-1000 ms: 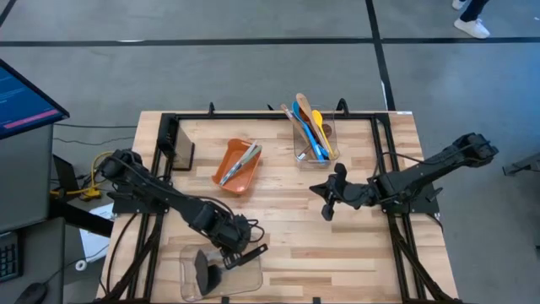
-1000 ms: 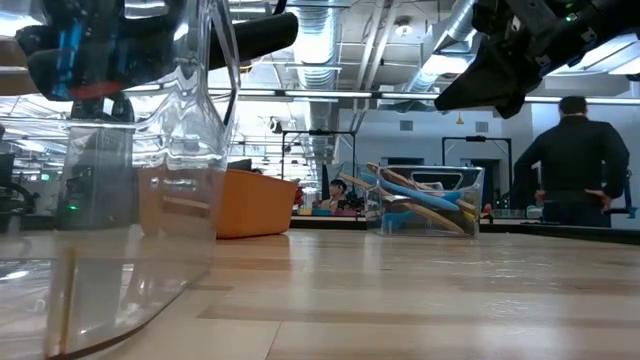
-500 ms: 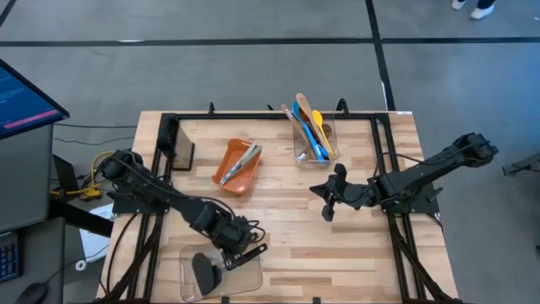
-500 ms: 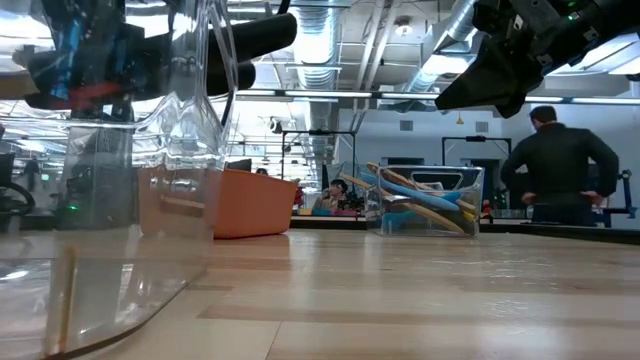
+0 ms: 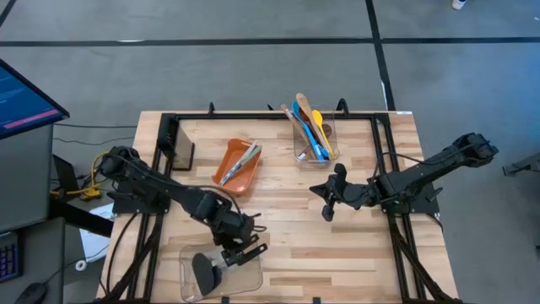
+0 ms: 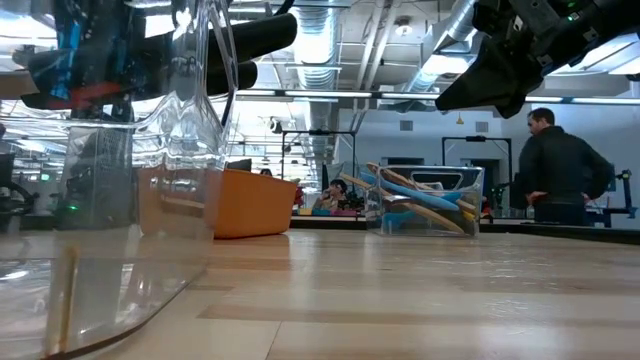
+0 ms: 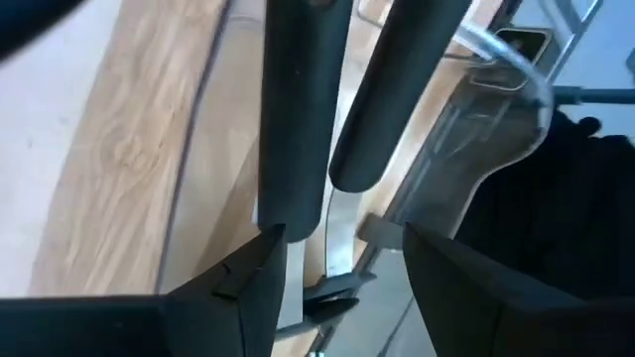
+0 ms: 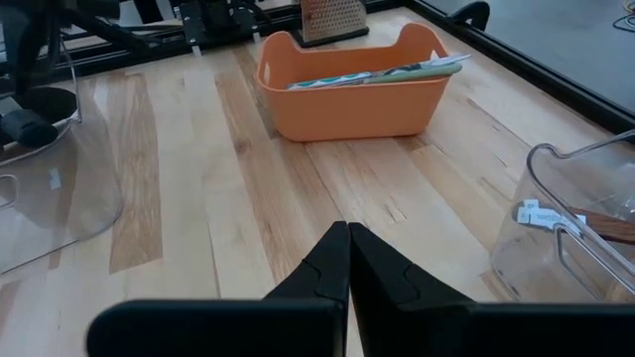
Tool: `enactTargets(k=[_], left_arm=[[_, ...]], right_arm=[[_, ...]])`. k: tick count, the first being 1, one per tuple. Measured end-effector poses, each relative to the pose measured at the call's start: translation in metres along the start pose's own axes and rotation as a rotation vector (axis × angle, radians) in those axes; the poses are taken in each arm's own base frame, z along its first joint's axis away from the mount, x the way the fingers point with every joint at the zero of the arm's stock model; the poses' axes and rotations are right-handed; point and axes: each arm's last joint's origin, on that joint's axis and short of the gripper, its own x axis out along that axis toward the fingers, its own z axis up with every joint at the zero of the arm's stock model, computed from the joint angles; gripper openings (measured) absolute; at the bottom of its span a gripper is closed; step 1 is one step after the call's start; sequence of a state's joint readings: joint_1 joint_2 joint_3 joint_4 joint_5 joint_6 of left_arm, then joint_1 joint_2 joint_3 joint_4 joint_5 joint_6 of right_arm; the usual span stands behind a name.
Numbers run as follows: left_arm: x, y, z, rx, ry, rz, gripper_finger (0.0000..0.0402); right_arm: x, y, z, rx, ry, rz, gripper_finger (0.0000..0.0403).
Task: Pick & Place Kitchen Items
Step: Return to Home Position
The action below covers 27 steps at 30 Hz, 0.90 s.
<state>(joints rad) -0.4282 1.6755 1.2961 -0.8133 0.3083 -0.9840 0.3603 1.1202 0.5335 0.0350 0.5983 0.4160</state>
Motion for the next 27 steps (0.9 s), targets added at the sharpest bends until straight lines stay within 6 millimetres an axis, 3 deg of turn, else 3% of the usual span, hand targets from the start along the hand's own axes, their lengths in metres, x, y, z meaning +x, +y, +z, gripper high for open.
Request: enactTargets(k=[4, 10, 20, 27], left_arm=[[-0.02, 0.003, 0.003, -0.003, -0.022, -0.059, 0.018], [-0.069, 0.007, -0.003, 0.013, -0.128, -0.176, 0.0165], [-0.151, 0.006, -0.032, 0.405, -0.546, -0.33, 0.0143], [-0.177, 0.012, -0.045, 0.549, -0.715, -0.309, 0.0141]], right_arm=[[0.0, 0.0, 0.0, -0.001, 0.001, 0.0, 0.0], [0.0, 0.0, 0.0, -0.002, 0.003, -0.001, 0.0], [0.0, 0.001, 0.0, 0.003, 0.01, 0.029, 0.0], [0.0, 0.002, 0.0, 0.004, 0.02, 0.052, 0.0]])
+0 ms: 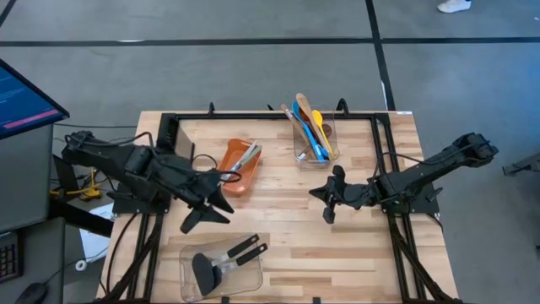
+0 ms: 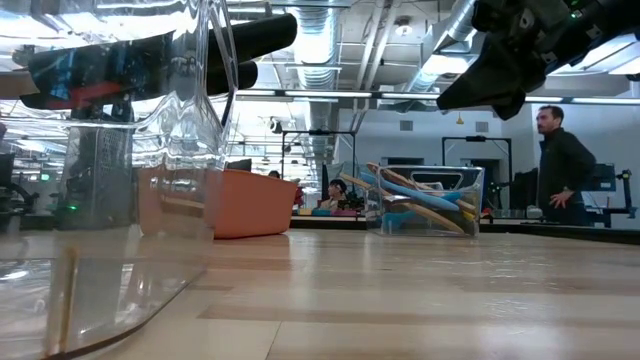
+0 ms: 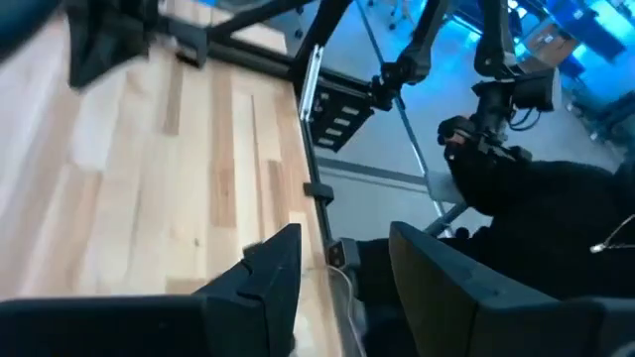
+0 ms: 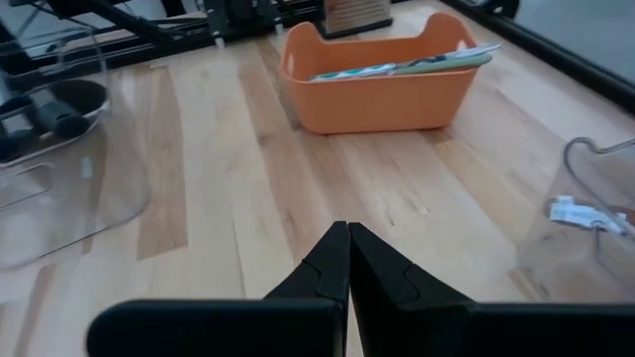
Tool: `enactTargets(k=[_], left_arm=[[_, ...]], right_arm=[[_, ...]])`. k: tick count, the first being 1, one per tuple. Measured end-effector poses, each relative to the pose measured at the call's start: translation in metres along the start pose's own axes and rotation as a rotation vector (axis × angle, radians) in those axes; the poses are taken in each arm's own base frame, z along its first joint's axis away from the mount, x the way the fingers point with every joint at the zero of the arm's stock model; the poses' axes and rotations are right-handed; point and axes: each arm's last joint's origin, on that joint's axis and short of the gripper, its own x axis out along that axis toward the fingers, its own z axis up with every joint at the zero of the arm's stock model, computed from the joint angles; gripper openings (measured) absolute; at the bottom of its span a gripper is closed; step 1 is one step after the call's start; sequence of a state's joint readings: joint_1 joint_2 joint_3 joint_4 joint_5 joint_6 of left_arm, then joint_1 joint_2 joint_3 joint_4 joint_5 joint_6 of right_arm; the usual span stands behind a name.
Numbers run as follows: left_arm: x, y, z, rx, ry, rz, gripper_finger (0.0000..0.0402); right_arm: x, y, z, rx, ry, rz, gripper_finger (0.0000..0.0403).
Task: Pick & Place Kitchen Items
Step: Return to Home Position
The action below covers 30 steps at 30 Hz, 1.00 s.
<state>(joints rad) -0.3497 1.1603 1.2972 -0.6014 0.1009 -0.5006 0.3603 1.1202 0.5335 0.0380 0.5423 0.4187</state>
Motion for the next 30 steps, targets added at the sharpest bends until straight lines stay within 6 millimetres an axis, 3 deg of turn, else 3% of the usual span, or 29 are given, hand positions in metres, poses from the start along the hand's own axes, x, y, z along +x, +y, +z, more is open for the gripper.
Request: enactTargets(k=[8, 12, 17, 24, 30], left_arm=[[0.005, 0.006, 0.004, 0.126, -0.052, 0.098, 0.0129], [0.007, 0.005, 0.003, 0.305, -0.036, 0.101, 0.008], [0.006, 0.003, 0.003, 0.406, -0.031, 0.095, 0.0008], [-0.003, -0.003, -0.004, 0.541, -0.051, 0.134, 0.0001], [-0.024, 0.009, -0.024, 0.535, -0.101, 0.182, 0.0001]], right_arm=[[0.0, 0.001, 0.003, 0.017, -0.018, 0.031, 0.0], [-0.001, 0.005, 0.015, 0.004, -0.034, 0.082, 0.0], [-0.005, 0.013, 0.033, -0.071, -0.063, 0.173, 0.0], [-0.019, 0.016, 0.053, -0.146, -0.11, 0.252, 0.0], [-0.048, 0.0, 0.059, -0.118, -0.113, 0.271, 0.0]])
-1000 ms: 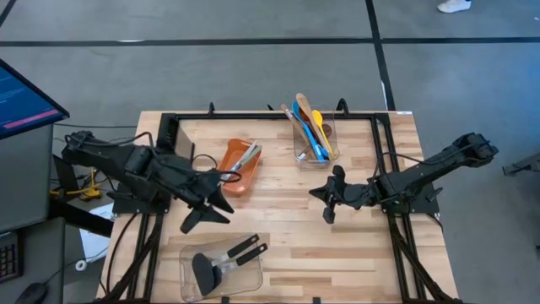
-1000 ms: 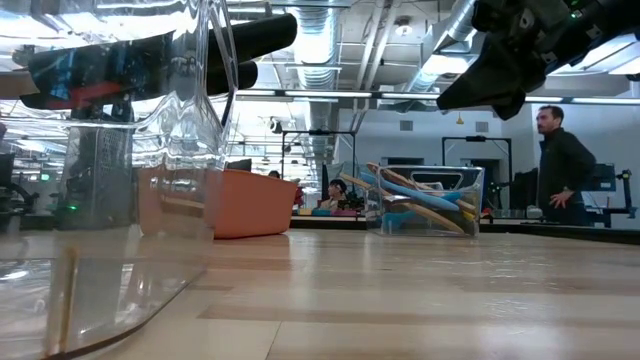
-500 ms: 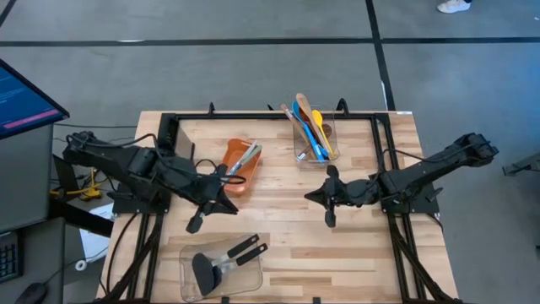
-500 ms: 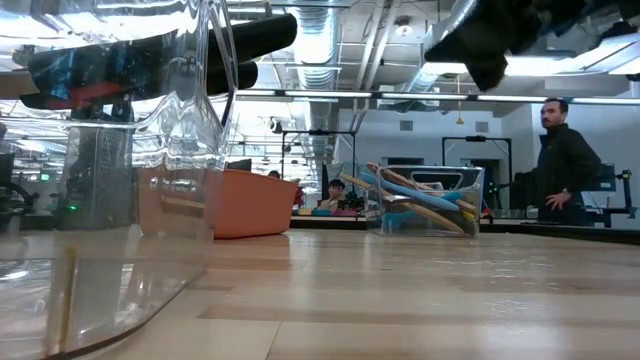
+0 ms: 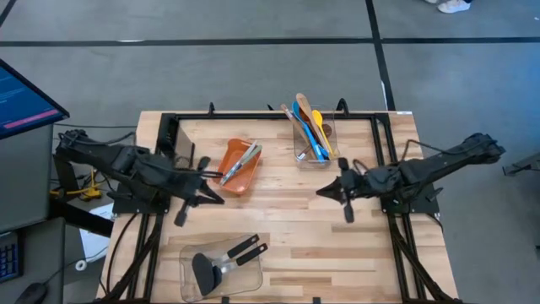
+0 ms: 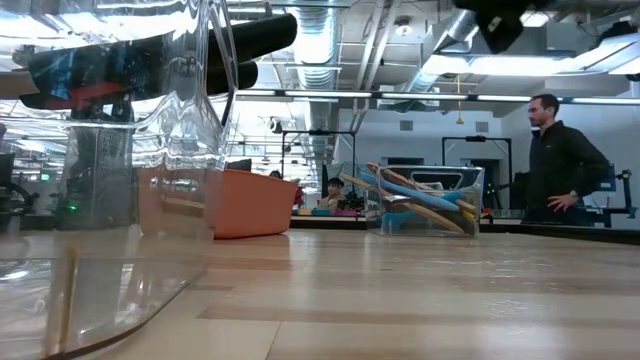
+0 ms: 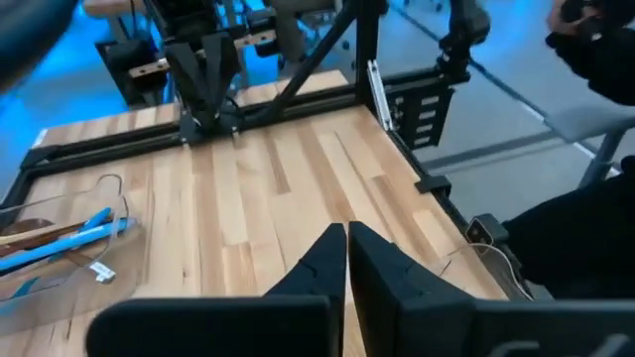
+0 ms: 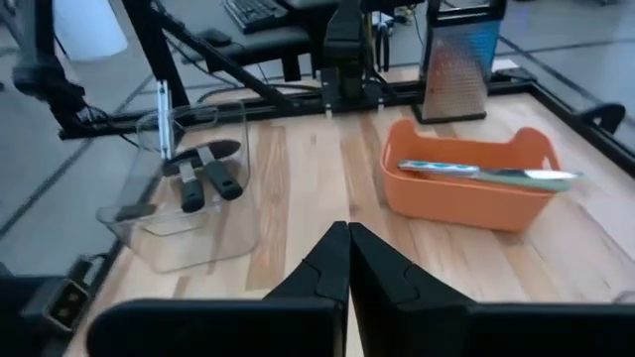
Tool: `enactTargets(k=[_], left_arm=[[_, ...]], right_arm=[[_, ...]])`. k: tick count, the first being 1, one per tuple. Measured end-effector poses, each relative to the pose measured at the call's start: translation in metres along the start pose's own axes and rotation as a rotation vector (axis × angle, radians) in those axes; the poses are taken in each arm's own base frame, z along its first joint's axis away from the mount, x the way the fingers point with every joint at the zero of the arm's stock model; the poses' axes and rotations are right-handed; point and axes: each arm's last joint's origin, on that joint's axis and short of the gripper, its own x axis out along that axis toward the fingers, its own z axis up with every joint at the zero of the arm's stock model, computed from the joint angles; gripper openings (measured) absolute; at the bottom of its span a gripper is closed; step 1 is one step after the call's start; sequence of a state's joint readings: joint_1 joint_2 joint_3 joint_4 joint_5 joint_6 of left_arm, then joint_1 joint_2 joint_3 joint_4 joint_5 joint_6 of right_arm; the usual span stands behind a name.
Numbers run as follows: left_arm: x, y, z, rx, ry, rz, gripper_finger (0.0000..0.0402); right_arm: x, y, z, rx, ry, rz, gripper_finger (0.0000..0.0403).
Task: Pick & Place Kitchen Items
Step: Return to Home Position
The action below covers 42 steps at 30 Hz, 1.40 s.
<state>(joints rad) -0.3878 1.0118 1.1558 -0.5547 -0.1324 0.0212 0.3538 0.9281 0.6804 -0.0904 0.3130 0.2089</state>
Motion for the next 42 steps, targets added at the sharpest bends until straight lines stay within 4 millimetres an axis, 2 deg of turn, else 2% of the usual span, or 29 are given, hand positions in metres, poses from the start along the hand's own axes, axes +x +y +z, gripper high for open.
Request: enactTargets(k=[7, 14, 22, 26, 36, 42], left_arm=[[-0.043, 0.005, -0.037, -0.018, -0.144, 0.002, 0.0001], [-0.079, 0.009, -0.069, -0.034, -0.271, 0.011, 0.0001], [-0.092, 0.012, -0.095, 0.049, -0.322, 0.078, 0.0001], [-0.096, 0.013, -0.1, 0.046, -0.346, 0.09, 0.0001], [-0.098, 0.013, -0.103, 0.118, -0.352, 0.117, 0.0001], [-0.114, 0.016, -0.108, 0.102, -0.409, 0.153, 0.0001]], right_arm=[[-0.033, -0.01, 0.004, 0.057, -0.018, 0.002, 0.0], [-0.06, -0.02, 0.008, 0.021, -0.077, -0.022, 0.0], [-0.082, -0.027, 0.007, -0.04, -0.113, -0.012, 0.0], [-0.092, -0.031, 0.009, -0.043, -0.153, -0.017, 0.0], [-0.101, -0.043, 0.01, -0.1, -0.185, -0.027, 0.0], [-0.11, -0.048, 0.007, -0.088, -0.184, -0.049, 0.0]])
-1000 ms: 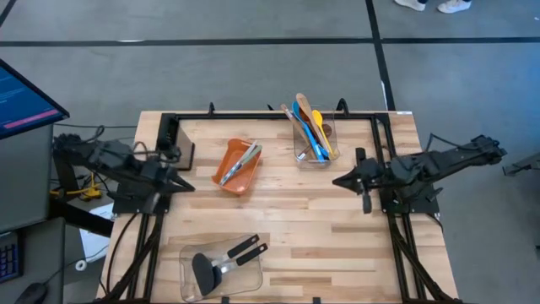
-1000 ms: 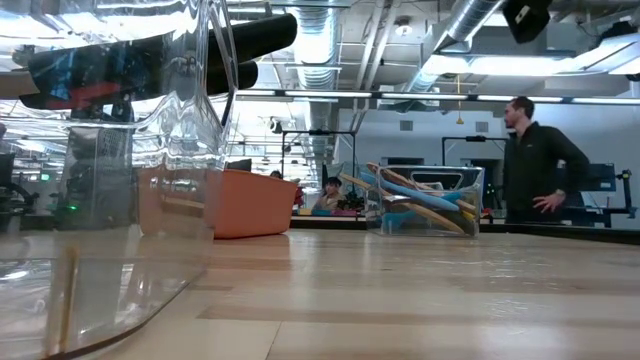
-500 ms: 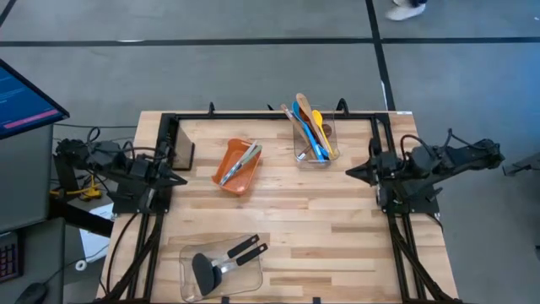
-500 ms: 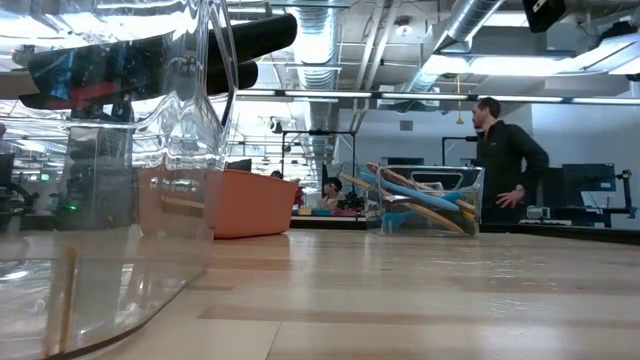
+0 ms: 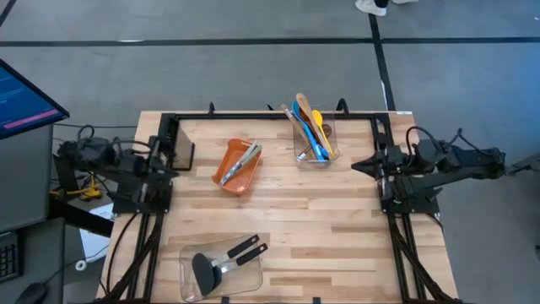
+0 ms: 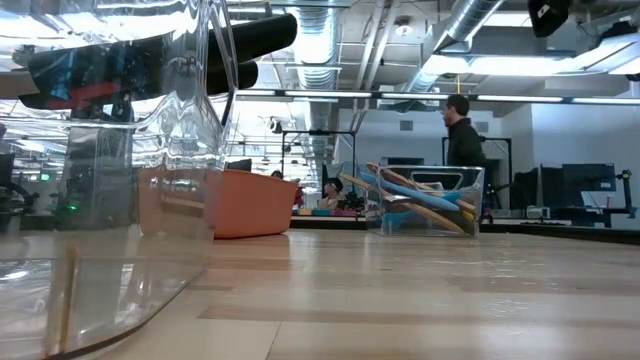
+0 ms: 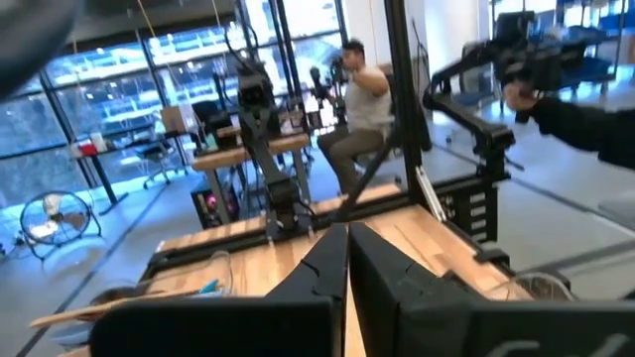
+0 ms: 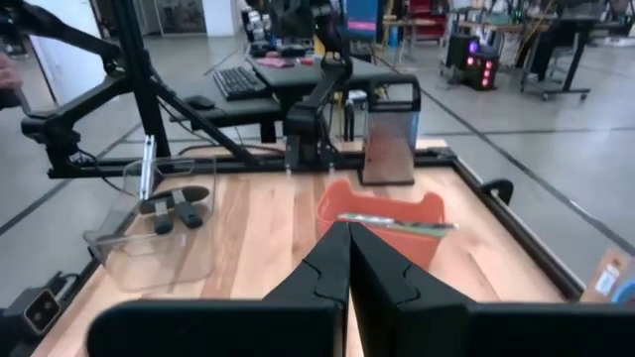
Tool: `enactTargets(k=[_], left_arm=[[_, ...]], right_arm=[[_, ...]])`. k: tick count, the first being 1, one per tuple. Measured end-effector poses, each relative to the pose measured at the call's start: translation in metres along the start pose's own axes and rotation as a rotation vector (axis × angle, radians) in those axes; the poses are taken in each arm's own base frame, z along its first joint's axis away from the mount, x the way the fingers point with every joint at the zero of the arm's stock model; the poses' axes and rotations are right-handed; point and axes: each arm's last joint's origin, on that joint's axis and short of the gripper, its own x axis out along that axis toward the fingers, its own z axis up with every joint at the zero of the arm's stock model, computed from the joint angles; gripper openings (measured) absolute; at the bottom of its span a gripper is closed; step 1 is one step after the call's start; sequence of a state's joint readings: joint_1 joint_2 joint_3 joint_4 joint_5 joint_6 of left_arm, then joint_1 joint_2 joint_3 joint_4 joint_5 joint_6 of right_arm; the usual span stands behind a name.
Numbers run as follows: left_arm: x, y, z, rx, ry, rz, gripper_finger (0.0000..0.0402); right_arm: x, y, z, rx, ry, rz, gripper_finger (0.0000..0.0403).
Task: Pick & Place Kitchen Items
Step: Return to Home Position
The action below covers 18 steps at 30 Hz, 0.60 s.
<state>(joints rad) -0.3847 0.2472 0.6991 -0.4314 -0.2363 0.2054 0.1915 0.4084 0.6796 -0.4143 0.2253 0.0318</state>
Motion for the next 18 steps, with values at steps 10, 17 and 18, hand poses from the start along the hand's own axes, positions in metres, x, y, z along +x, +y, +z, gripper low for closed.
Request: enactTargets(k=[10, 17, 18], left_arm=[[-0.033, 0.007, -0.006, -0.047, -0.072, 0.007, 0.0001], [-0.046, 0.008, -0.013, -0.046, -0.065, 0.006, 0.0001], [-0.048, 0.009, -0.014, -0.046, -0.068, 0.007, 0.0001]], right_arm=[[-0.018, -0.005, -0.004, 0.046, -0.007, -0.005, 0.0], [-0.037, -0.009, -0.009, 0.054, -0.036, -0.004, 0.0], [-0.04, -0.01, -0.009, 0.059, -0.05, -0.003, 0.0]])
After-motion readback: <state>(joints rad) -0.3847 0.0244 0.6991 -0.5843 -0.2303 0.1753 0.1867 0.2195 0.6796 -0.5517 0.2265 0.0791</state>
